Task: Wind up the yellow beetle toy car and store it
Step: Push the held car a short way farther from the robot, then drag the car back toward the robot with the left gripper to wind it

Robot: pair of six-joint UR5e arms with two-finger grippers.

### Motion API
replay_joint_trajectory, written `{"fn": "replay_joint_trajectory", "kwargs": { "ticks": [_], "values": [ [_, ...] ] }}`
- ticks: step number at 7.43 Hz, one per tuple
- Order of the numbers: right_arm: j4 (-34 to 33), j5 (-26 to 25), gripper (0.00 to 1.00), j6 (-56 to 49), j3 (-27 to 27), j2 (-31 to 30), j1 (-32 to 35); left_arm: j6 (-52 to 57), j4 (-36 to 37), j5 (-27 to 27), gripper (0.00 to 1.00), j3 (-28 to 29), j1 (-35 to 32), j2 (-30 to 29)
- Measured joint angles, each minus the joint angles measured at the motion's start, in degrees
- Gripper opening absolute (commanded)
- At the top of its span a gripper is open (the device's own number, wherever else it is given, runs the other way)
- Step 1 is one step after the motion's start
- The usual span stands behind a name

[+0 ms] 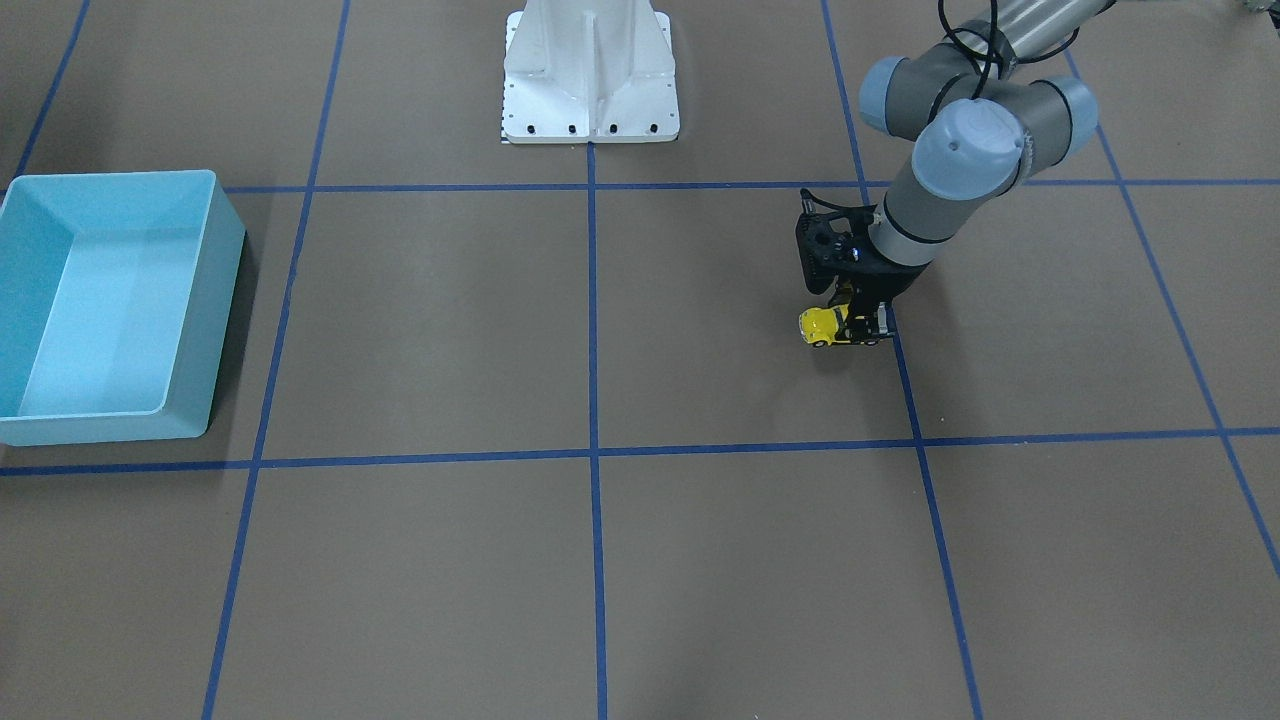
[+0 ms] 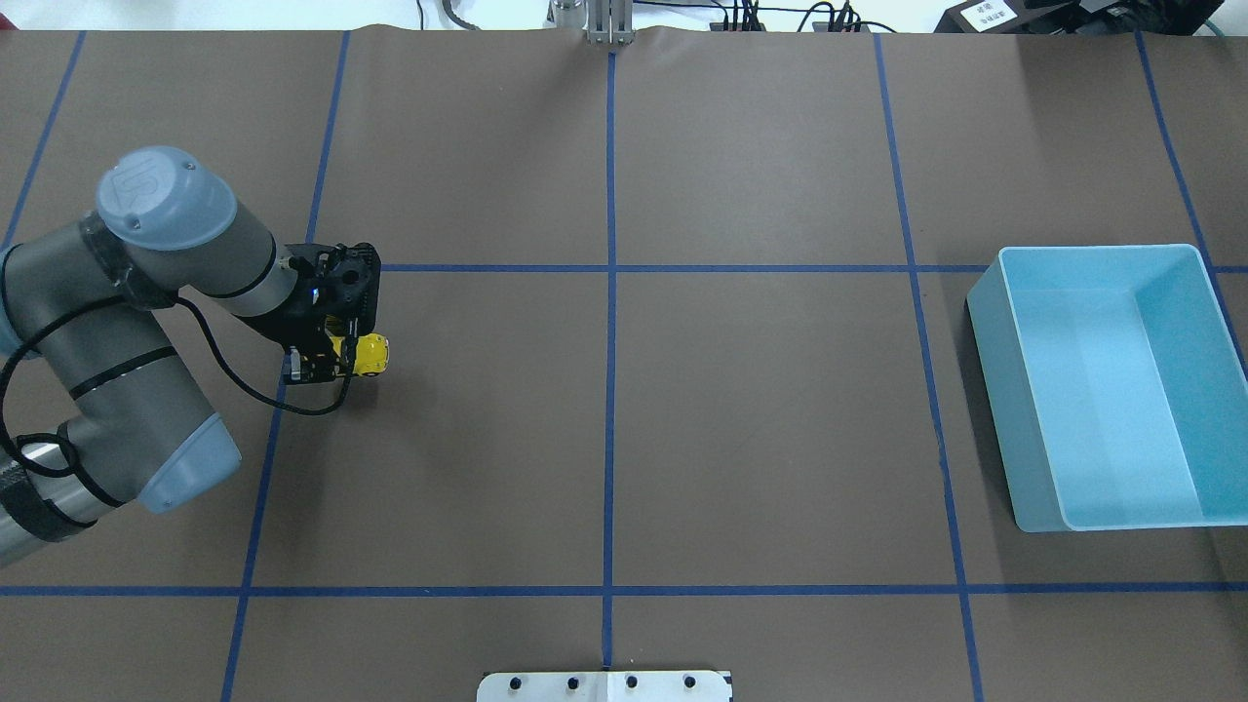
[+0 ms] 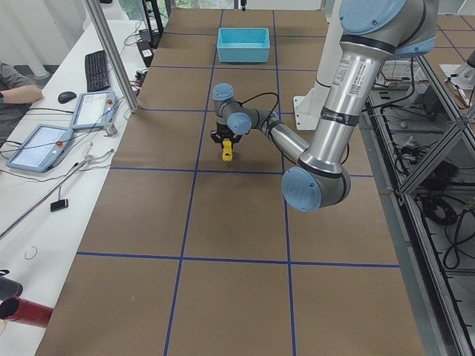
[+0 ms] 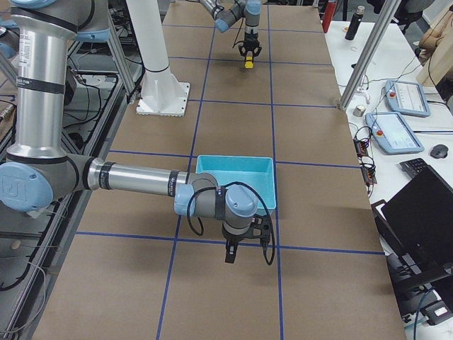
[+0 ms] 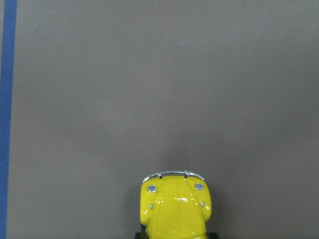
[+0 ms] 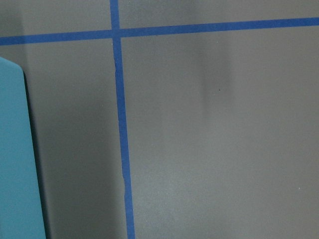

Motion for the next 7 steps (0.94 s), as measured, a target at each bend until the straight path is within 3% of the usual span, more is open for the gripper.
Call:
{"fn": "replay_joint_trajectory", "kwargs": {
  "ticks": [4, 7],
  "values": [
    [-0.1, 0.3, 1.00, 0.1, -1.2, 0.0, -0.1, -3.5, -3.3, -0.2, 0.00, -0.3, 1.4, -1.8],
    [-0.1, 0.9, 1.00, -0.1, -2.2, 0.0, -0.1, -3.8, -19.8, -2.2, 0.00, 7.3, 2.4, -1.4]
  ]
}}
